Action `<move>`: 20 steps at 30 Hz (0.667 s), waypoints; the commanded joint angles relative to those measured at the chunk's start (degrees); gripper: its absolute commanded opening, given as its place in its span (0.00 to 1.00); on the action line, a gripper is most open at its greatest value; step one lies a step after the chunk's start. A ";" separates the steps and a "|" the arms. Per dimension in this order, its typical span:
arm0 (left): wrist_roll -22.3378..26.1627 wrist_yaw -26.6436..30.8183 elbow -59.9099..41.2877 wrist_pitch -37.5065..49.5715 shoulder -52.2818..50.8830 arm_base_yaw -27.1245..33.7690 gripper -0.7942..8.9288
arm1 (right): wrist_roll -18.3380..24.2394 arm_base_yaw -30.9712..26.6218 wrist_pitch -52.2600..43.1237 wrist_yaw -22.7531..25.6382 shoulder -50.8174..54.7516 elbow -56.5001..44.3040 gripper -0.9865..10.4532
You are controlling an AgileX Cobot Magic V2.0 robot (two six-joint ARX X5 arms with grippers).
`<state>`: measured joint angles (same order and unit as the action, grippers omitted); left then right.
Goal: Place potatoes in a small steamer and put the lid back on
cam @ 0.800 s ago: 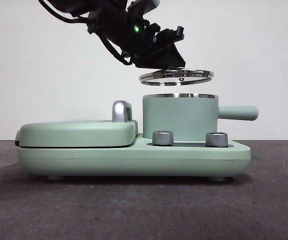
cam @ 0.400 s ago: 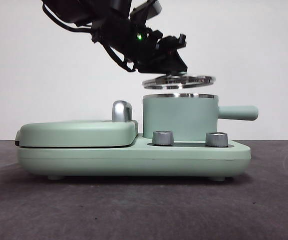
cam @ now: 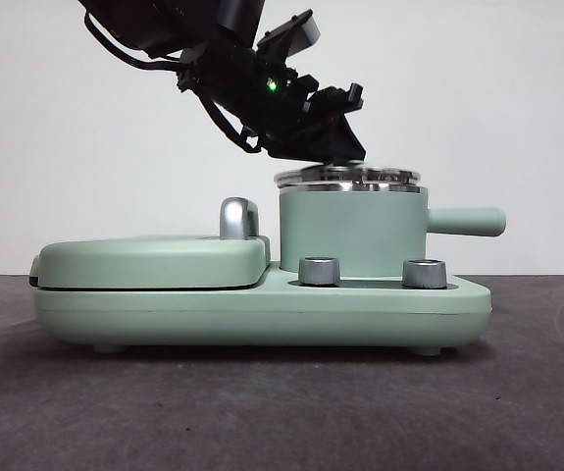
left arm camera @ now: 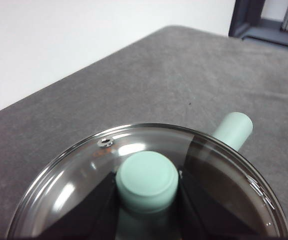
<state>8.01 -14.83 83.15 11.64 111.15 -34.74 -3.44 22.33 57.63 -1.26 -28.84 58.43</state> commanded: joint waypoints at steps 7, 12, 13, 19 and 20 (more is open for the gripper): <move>0.94 -2.45 1.88 1.25 0.90 -0.59 0.10 | -0.24 0.13 -0.37 0.26 -0.13 0.37 0.37; 0.96 -2.64 1.88 1.25 1.01 -0.81 0.10 | -0.24 0.13 -0.37 0.26 -0.13 0.37 0.37; 1.03 -2.64 1.88 1.25 1.09 -0.81 0.10 | -0.24 0.13 -0.37 0.26 -0.13 0.37 0.37; 1.81 -2.62 1.88 1.22 2.38 -0.81 0.10 | -0.26 0.13 -0.35 0.26 -0.13 0.37 0.37; 1.81 -2.62 1.88 1.22 2.69 -0.81 0.10 | -0.26 0.13 -0.35 0.26 -0.13 0.37 0.37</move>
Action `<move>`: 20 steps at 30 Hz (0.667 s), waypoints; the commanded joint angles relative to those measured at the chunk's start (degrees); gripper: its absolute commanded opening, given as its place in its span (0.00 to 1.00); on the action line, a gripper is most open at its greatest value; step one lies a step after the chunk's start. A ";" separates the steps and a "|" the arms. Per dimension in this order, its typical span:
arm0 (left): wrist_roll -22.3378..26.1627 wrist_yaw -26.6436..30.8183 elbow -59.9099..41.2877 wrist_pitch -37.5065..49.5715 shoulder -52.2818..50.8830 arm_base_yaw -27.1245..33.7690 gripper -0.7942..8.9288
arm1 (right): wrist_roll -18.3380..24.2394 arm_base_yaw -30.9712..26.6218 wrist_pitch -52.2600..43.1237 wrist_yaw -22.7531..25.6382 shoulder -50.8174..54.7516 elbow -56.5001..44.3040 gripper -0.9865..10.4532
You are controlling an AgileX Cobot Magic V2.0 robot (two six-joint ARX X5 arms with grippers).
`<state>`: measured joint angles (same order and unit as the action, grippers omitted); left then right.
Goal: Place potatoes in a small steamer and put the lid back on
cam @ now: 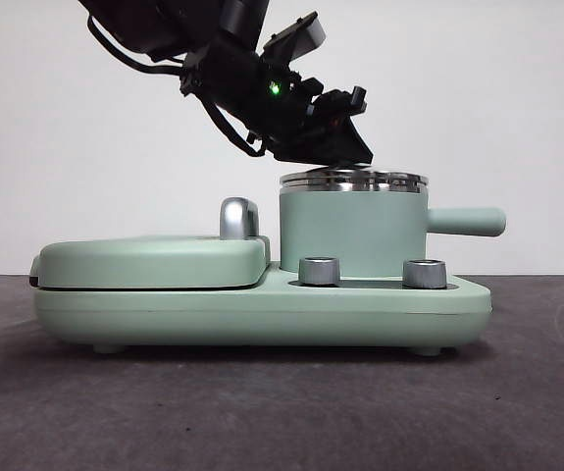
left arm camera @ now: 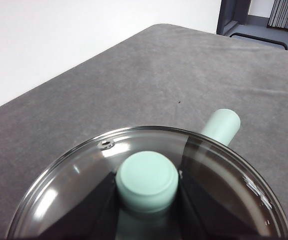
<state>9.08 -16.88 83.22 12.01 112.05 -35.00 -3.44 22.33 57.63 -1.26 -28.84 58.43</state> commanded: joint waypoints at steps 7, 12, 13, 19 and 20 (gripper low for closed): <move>0.76 -0.57 1.81 0.83 2.78 -0.66 0.10 | -0.33 0.13 -0.35 0.26 -0.13 0.37 0.37; 0.72 -0.57 1.81 0.83 2.60 -0.70 0.11 | -0.33 0.13 -0.35 0.26 -0.13 0.37 0.37; 0.72 -0.57 1.81 0.83 2.60 -0.70 0.12 | -0.33 0.13 -0.33 0.26 -0.13 0.37 0.37; 0.72 -0.57 1.81 0.68 1.46 -0.70 0.29 | -0.35 0.13 -0.35 0.26 -0.13 0.37 0.37; 0.72 -0.57 1.81 0.55 1.18 -0.70 0.31 | -0.35 0.13 -0.35 0.26 -0.13 0.37 0.37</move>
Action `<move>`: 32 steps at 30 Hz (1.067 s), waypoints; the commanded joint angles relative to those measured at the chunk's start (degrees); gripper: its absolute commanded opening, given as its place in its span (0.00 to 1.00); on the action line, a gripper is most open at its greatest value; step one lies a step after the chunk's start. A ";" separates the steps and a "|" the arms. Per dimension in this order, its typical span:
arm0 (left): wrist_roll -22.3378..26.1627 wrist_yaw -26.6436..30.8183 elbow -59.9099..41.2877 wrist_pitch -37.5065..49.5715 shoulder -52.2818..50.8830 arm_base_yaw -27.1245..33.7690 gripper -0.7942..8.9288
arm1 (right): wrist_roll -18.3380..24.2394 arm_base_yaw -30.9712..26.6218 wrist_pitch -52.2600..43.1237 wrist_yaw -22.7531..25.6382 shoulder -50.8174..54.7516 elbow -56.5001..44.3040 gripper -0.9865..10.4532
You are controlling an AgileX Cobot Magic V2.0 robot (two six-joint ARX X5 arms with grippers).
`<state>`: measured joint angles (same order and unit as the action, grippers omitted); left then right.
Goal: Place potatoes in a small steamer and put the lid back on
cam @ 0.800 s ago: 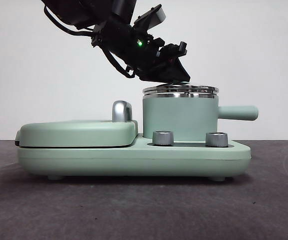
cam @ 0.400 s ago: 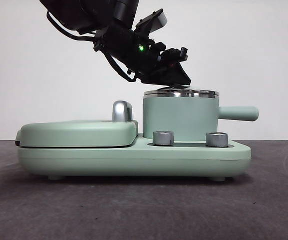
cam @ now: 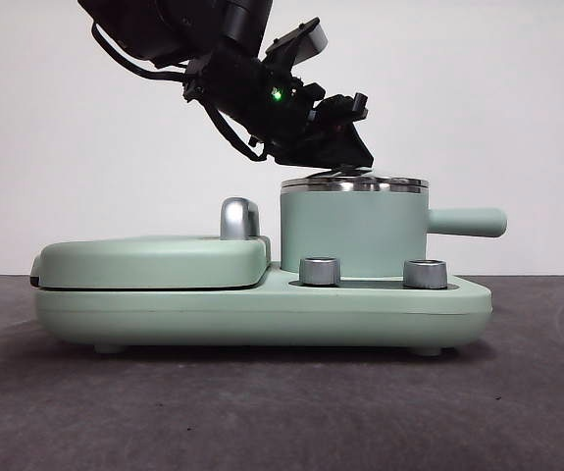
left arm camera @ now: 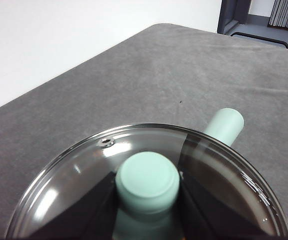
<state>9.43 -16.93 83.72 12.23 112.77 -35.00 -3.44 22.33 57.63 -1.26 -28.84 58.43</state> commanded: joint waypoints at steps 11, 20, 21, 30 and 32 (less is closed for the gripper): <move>0.37 -0.52 1.31 -8.48 -3.78 -0.46 0.37 | -0.42 0.15 -0.42 0.26 -0.13 0.37 0.37; -1.25 -0.76 1.29 -22.62 -12.48 1.33 0.37 | -0.48 0.13 -0.07 0.24 -0.13 0.37 0.37; -1.51 -1.01 1.29 -23.93 -13.33 1.75 0.37 | -0.48 0.13 -0.09 0.24 -0.13 0.37 0.37; -2.84 -1.62 0.79 -37.99 -22.47 7.43 0.37 | -0.42 0.13 -0.15 0.24 -0.13 0.37 0.37; -2.84 -2.29 0.50 -40.74 -24.41 8.85 0.37 | -0.42 0.13 -0.17 0.24 -0.13 0.37 0.37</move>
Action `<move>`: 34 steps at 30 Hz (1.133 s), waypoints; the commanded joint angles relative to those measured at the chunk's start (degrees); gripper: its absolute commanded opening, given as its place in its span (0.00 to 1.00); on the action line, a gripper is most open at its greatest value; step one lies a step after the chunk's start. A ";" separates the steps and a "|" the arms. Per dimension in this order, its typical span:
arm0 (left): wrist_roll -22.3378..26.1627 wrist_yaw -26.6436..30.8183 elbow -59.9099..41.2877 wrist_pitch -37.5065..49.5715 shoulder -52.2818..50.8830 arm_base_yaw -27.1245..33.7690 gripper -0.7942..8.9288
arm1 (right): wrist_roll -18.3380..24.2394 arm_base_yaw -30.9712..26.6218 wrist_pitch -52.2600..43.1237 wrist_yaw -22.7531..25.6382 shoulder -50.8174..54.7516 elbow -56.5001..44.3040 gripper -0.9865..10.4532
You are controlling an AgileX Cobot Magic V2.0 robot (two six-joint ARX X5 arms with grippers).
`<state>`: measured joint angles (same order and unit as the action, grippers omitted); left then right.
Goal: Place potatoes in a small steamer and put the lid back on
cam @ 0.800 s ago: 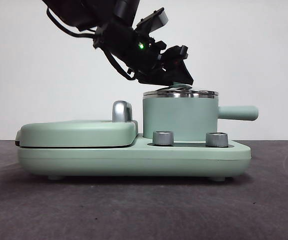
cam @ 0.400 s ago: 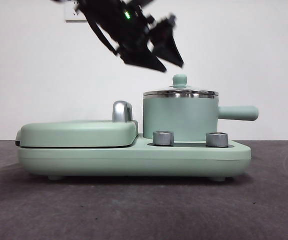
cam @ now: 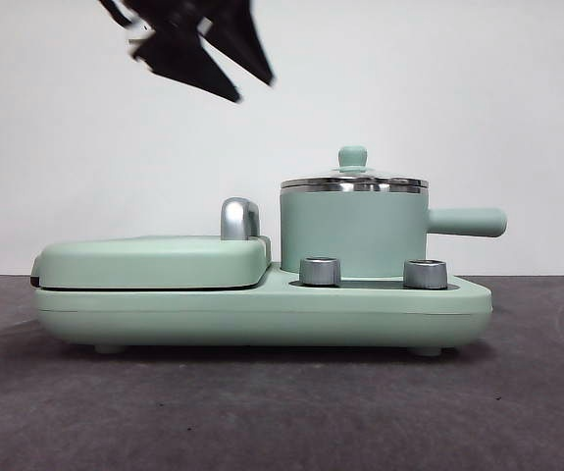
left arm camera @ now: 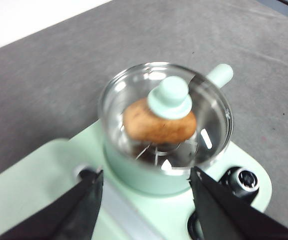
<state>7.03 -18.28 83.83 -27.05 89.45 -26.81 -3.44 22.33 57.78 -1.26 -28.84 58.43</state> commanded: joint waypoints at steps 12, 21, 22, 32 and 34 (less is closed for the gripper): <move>-4.00 -1.29 -12.59 -4.46 -16.22 10.60 0.37 | -0.44 0.15 -0.28 0.15 -0.13 0.37 0.37; -8.83 -1.29 -29.44 -3.04 -33.59 15.21 0.37 | -0.42 0.15 -0.35 0.15 -0.15 0.37 0.37; -9.38 -1.27 -30.64 -3.17 -35.30 15.41 0.37 | -0.42 0.15 -0.37 0.15 -0.17 0.37 0.37; -17.09 -1.22 -38.80 -5.16 -49.44 16.35 0.37 | -0.42 0.15 -0.48 -0.02 -0.20 0.37 0.37; -17.27 -1.22 -38.80 -7.02 -50.69 16.35 0.37 | -0.44 0.15 0.20 -0.20 -0.17 0.39 0.37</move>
<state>-8.86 -19.44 44.71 -34.00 38.63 -10.39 -3.44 22.33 58.08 -1.34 -28.84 58.43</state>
